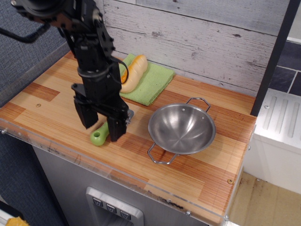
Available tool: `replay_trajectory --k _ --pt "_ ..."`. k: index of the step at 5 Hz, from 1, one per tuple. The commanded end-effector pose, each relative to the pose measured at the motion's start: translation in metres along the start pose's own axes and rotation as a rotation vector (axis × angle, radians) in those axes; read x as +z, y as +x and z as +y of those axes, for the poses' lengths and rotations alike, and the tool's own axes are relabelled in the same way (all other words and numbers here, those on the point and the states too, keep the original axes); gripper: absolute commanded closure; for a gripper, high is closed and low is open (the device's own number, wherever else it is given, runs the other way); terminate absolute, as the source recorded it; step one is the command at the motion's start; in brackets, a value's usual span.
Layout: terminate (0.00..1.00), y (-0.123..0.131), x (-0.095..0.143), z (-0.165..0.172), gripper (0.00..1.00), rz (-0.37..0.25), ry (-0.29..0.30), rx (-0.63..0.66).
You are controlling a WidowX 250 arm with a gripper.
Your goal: Place the spatula to the left of the cloth.
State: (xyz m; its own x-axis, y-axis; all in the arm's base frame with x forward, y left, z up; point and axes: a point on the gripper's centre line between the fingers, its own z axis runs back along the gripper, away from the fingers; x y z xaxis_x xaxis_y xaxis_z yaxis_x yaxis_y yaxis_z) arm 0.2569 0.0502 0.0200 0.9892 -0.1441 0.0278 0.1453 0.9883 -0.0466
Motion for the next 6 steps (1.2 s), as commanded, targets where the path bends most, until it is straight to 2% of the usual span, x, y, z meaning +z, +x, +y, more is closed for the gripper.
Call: replay_trajectory --k 1,2,3,4,5,6 --pt "0.0 0.006 -0.007 -0.003 0.0 -0.006 0.021 -0.014" --pt "0.0 0.006 -0.006 -0.005 1.0 -0.012 0.02 -0.013" --pt "0.0 0.006 -0.001 -0.006 1.0 -0.008 0.014 -0.023" --pt "0.0 0.01 0.027 -0.004 1.0 -0.036 -0.003 -0.018" --pt "0.0 0.025 0.056 0.016 1.0 -0.101 -0.009 0.04" --pt "0.0 0.045 0.061 0.051 1.0 -0.114 0.002 0.089"
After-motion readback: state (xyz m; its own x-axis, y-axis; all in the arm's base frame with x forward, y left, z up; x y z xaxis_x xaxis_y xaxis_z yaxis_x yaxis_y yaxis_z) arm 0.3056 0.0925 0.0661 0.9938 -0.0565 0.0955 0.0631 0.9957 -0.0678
